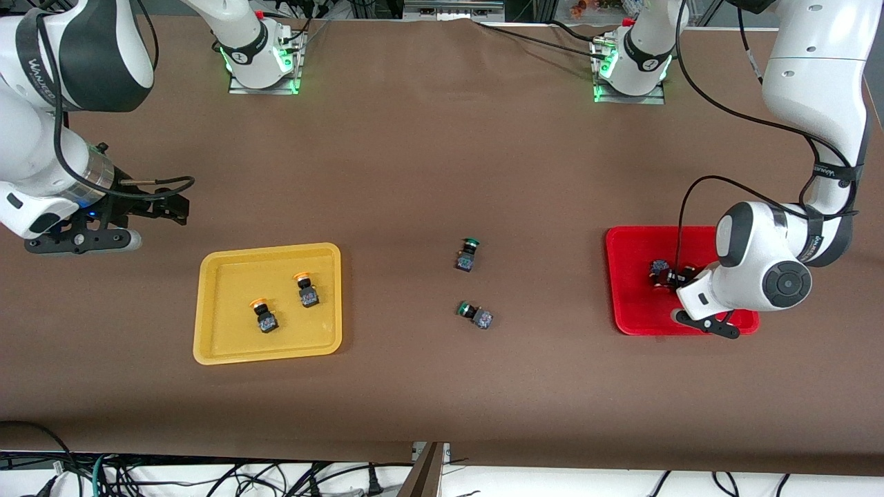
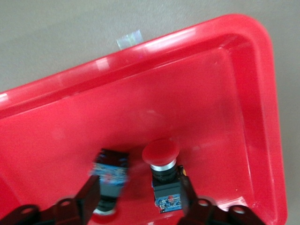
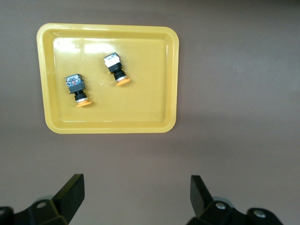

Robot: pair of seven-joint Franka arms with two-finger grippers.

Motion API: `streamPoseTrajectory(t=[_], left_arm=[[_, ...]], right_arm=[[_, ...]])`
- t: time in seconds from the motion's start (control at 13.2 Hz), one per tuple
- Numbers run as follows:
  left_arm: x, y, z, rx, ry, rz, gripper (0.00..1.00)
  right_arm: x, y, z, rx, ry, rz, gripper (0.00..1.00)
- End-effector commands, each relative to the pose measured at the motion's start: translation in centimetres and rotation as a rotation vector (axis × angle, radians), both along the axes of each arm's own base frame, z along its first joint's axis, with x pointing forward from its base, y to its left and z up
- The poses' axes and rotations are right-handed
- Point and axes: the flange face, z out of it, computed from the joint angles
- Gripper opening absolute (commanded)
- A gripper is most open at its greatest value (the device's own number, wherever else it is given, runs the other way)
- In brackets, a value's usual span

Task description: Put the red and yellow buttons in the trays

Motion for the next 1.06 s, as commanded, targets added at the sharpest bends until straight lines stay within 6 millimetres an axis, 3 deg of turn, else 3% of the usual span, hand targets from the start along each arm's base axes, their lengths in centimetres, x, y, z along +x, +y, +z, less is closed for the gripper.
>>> streamPoseTrajectory(t=[0.0, 0.23, 0.46, 0.61, 0.68, 0.99], left_arm=[[0.8, -0.8, 4.3, 0.020, -0.049, -0.027, 1.00], [1.1, -1.8, 14.3, 0.049, -0.061, -0.032, 1.00], [-0.1, -0.7, 28.0, 0.072, -0.208, 0.009, 1.00], [-1.1, 0.3, 34.0, 0.054, -0.241, 0.047, 1.00], [-1.6, 0.3, 35.3, 0.057, -0.222, 0.053, 1.00], [-3.4, 0.0, 35.0, -0.022, -0.151, 0.248, 1.00]], right_arm=[[-0.2, 0.5, 0.8, -0.016, -0.016, -0.042, 1.00], [-0.4, 0.5, 0.5, -0.002, -0.020, -0.046, 1.00], [-1.9, 0.2, 0.5, 0.025, -0.062, -0.045, 1.00], [-2.9, 0.6, 0.8, 0.027, -0.084, -0.032, 1.00], [-2.8, 1.2, 1.3, 0.019, -0.096, -0.016, 1.00], [-2.0, 1.6, 2.2, 0.021, -0.117, -0.005, 1.00]])
